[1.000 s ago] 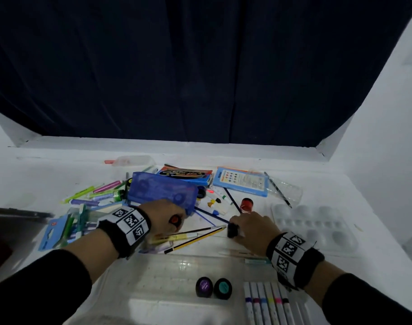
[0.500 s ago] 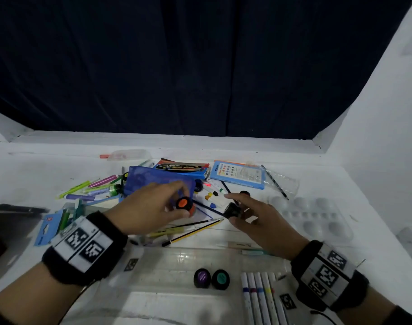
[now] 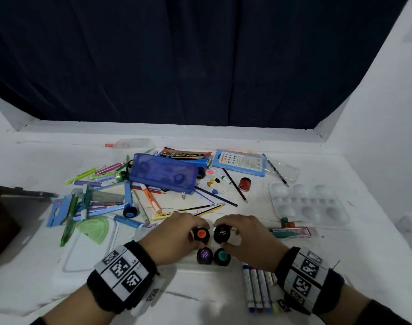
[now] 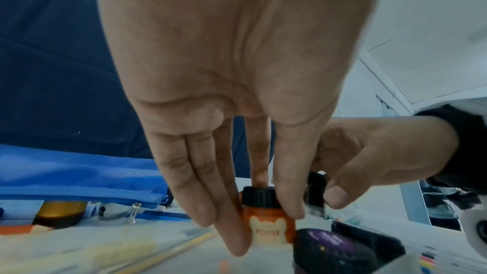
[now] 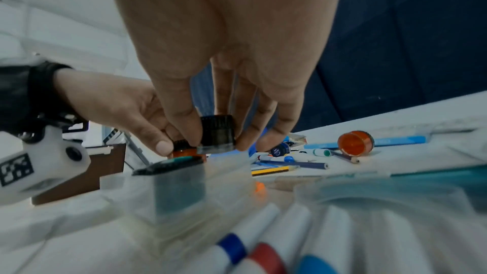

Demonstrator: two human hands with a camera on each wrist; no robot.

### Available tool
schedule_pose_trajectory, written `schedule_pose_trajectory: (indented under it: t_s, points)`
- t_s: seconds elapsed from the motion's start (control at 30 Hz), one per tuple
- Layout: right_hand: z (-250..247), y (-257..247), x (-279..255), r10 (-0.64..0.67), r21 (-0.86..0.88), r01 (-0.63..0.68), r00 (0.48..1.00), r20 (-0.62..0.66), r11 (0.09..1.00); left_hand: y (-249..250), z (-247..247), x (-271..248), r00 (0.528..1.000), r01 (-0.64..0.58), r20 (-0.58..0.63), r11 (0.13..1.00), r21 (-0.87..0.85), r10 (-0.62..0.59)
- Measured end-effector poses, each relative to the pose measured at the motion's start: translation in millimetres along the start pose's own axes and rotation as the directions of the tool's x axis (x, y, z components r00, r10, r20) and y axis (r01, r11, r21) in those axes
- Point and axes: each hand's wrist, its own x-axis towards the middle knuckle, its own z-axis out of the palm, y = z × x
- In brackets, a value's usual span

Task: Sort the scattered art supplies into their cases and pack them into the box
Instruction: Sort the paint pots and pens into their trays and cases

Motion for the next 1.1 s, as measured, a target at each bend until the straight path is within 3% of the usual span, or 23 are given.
schedule_pose_trajectory:
  t_s: [0.1, 0.27, 0.4, 0.53, 0.63, 0.8, 0.9, 1.1]
  points:
    - [-2, -2, 3, -0.052, -0.093, 0.057, 0.997, 0.056, 0.994, 3, 3, 3, 1.000, 0.002, 0.004, 0.999, -0.033, -0.002]
    - [-6, 1, 12, 0.008, -0.305, 0.061, 0.975, 0.222, 0.950, 6, 12, 4, 0.999, 0.015, 0.039, 1.000, 0.011, -0.015]
    - [-10, 3, 15, 0.051, -0.254, 0.026, 0.955, 0.291, 0.967, 6, 8, 3, 0.997, 0.035, 0.066, 0.997, 0.062, -0.039]
    - [-17, 6, 19, 0.027, -0.192, 0.026, 0.963, 0.269, 0.981, 3, 5, 3, 0.997, 0.025, 0.076, 0.998, 0.052, -0.029]
    - [-26, 19, 30, 0.055, -0.079, -0.047, 0.994, 0.099, 0.996, 1, 2, 4, 0.995, 0.024, 0.091, 0.999, 0.029, -0.027]
    - [-47, 57, 64, 0.116, -0.285, -0.149, 0.985, -0.131, 0.947, 0, -5, 9, 0.995, 0.008, 0.104, 1.000, 0.004, -0.008]
    - [-53, 85, 82, 0.160, -0.387, -0.192, 0.981, -0.113, 0.902, -3, -4, 10, 0.994, 0.010, 0.106, 1.000, -0.007, -0.009]
    - [-47, 105, 102, 0.229, -0.561, -0.149, 0.971, 0.075, 0.815, -12, -5, 5, 0.996, 0.005, 0.087, 0.999, -0.047, -0.001]
